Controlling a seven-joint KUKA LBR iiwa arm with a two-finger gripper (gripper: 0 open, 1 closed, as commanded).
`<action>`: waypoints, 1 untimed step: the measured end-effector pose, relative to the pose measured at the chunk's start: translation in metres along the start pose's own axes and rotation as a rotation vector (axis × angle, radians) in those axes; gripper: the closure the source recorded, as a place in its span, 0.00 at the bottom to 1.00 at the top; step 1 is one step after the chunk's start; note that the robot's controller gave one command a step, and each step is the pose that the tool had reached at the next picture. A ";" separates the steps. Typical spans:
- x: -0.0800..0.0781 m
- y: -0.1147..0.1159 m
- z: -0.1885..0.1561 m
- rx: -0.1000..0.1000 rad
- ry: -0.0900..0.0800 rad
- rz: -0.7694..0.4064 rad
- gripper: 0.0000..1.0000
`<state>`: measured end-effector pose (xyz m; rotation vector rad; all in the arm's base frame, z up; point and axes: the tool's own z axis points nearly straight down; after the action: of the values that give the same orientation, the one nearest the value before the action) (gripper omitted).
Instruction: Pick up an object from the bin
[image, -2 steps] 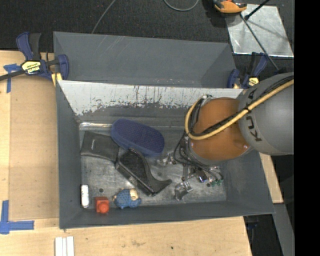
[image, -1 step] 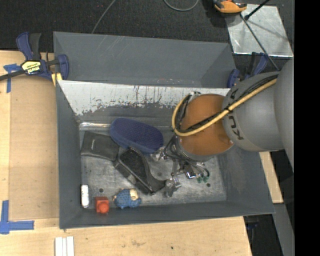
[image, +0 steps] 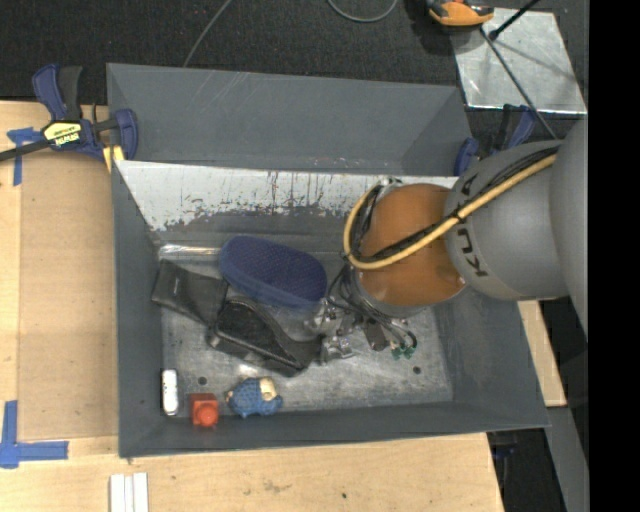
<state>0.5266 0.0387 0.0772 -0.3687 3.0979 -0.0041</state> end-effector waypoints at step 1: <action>-0.015 -0.032 -0.193 -0.004 0.009 -0.321 1.00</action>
Offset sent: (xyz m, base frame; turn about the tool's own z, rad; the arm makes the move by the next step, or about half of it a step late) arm 0.0151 -0.0264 0.1888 -0.3235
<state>0.5441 0.0114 0.2703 -0.8616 3.0090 -0.0047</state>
